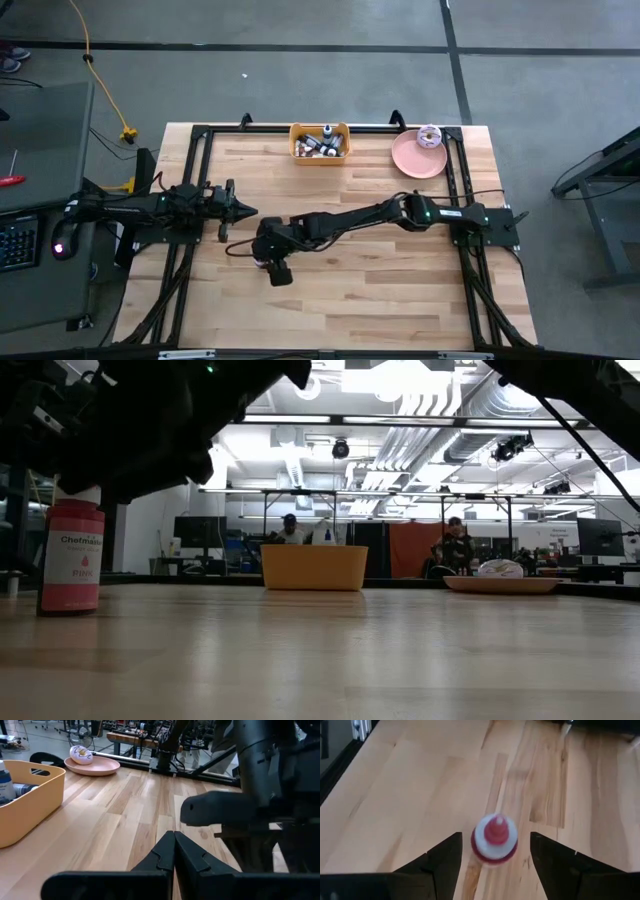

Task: Pick & Place food coloring
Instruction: Put the big pink food coloring bottle into the yellow bin

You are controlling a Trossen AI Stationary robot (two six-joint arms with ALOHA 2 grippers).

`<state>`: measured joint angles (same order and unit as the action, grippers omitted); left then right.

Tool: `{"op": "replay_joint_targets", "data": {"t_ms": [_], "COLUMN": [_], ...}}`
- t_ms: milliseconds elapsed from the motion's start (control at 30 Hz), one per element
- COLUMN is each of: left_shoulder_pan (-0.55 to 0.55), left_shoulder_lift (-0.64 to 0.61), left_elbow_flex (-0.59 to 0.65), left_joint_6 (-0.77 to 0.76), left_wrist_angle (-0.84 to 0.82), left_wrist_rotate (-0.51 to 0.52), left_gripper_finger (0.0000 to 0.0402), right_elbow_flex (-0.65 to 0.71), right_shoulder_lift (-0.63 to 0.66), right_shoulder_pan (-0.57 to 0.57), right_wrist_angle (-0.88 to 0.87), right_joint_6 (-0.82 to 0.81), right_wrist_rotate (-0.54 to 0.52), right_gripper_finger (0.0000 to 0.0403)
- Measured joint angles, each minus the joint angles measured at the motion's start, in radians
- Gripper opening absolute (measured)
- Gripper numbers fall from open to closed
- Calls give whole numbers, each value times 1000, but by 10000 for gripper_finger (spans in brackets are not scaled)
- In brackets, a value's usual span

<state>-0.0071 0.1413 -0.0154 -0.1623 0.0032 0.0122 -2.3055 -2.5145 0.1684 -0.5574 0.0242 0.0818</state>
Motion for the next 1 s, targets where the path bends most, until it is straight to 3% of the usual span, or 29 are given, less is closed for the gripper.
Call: {"op": "replay_joint_targets", "data": {"t_ms": [1000], "left_shoulder_pan": [0], "left_shoulder_lift": [0], "left_elbow_flex": [0], "left_joint_6": [0], "left_wrist_angle": [0], "left_wrist_rotate": [-1], "left_gripper_finger": [1], "right_elbow_flex": [-1], "right_shoulder_lift": [-10], "right_shoulder_pan": [0], "right_wrist_angle": [47], "right_joint_6": [-28], "right_wrist_rotate": [3], "right_gripper_finger": [217]}}
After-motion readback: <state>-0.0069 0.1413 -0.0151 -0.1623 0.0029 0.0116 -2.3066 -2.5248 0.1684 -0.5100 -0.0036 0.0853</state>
